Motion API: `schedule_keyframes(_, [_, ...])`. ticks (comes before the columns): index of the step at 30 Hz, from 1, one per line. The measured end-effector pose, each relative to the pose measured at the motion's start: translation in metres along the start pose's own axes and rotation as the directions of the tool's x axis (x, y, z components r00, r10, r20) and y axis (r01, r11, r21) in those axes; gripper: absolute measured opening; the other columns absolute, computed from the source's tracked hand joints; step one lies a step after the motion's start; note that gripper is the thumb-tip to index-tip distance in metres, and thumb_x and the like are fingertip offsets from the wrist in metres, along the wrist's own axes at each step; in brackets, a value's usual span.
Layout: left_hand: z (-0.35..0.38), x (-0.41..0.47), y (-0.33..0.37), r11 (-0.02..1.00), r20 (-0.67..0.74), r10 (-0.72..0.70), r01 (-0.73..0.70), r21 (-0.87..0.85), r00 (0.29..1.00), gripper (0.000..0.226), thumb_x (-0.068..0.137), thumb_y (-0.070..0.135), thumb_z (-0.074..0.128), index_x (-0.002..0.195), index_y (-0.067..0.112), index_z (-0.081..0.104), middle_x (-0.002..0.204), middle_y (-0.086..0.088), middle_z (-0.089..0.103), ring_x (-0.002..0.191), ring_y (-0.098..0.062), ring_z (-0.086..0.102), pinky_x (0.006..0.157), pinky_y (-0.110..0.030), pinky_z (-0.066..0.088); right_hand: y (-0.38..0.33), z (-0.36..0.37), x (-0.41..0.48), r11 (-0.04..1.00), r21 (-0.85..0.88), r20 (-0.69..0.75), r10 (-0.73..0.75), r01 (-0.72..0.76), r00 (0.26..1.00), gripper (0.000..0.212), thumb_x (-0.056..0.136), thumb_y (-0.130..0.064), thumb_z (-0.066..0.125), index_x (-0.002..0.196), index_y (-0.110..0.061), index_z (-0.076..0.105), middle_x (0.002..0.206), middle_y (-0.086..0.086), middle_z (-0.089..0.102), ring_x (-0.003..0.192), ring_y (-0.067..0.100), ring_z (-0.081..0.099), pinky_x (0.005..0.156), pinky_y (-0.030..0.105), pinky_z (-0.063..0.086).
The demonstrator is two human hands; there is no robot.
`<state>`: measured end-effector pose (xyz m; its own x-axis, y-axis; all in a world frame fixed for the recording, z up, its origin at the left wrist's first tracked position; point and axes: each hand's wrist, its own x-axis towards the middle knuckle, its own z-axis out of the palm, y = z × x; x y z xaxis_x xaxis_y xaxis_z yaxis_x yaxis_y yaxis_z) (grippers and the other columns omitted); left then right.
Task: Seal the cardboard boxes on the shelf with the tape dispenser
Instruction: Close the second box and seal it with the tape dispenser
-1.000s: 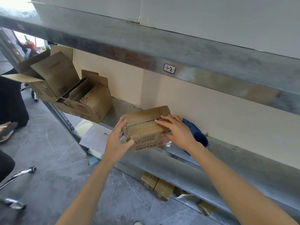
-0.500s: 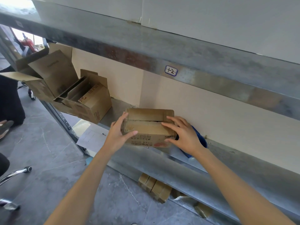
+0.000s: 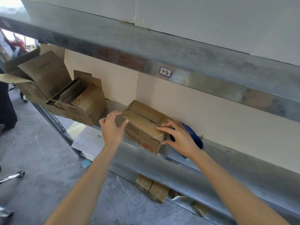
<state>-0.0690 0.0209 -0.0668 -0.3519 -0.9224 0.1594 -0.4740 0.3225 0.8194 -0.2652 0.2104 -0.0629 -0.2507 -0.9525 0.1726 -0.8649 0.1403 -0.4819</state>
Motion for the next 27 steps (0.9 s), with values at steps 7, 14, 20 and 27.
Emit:
schedule_keyframes(7, [0.026, -0.035, 0.027, 0.979, 0.084, -0.019, 0.035, -0.200, 0.996, 0.076, 0.081, 0.025, 0.082, 0.144, 0.011, 0.042, 0.157, -0.003, 0.018, 0.137, -0.010, 0.031, 0.111, -0.023, 0.030, -0.018, 0.011, 0.005, 0.994, -0.097, -0.141, -0.056, 0.042, 0.988, 0.062, 0.066, -0.041, 0.086, 0.124, -0.027, 0.067, 0.115, -0.007, 0.057, 0.104, 0.015, 0.049, 0.077, 0.033, 0.052])
schedule_keyframes(14, [0.029, -0.043, 0.025, 0.978, 0.163, -0.052, 0.083, -0.189, 0.985, 0.091, 0.080, 0.034, 0.082, 0.152, 0.019, 0.028, 0.147, 0.001, 0.042, 0.138, -0.018, 0.032, 0.112, -0.037, 0.035, -0.008, 0.006, 0.003, 1.000, 0.023, -0.199, 0.014, -0.010, 0.980, 0.066, 0.067, -0.040, 0.087, 0.127, -0.026, 0.065, 0.138, -0.004, 0.050, 0.127, 0.018, 0.044, 0.102, 0.033, 0.038])
schedule_keyframes(20, [0.032, -0.044, 0.023, 0.961, 0.269, -0.036, 0.107, -0.255, 0.962, 0.096, 0.074, 0.034, 0.084, 0.153, 0.016, 0.032, 0.150, 0.000, 0.031, 0.136, -0.017, 0.042, 0.111, -0.046, 0.042, -0.013, 0.019, 0.002, 0.992, 0.104, -0.194, 0.086, -0.067, 0.977, 0.059, 0.074, -0.031, 0.085, 0.128, -0.021, 0.065, 0.140, -0.002, 0.048, 0.126, 0.009, 0.041, 0.097, 0.006, 0.026])
schedule_keyframes(27, [0.028, -0.044, 0.020, 0.978, 0.275, 0.036, 0.022, -0.207, 0.961, 0.084, 0.082, 0.030, 0.080, 0.151, 0.013, 0.035, 0.137, 0.002, 0.038, 0.125, -0.007, 0.045, 0.110, -0.040, 0.043, -0.018, 0.018, 0.000, 0.996, 0.055, -0.159, 0.074, -0.066, 0.984, 0.059, 0.077, -0.038, 0.082, 0.130, -0.022, 0.063, 0.143, -0.003, 0.044, 0.127, 0.014, 0.039, 0.097, 0.022, 0.036])
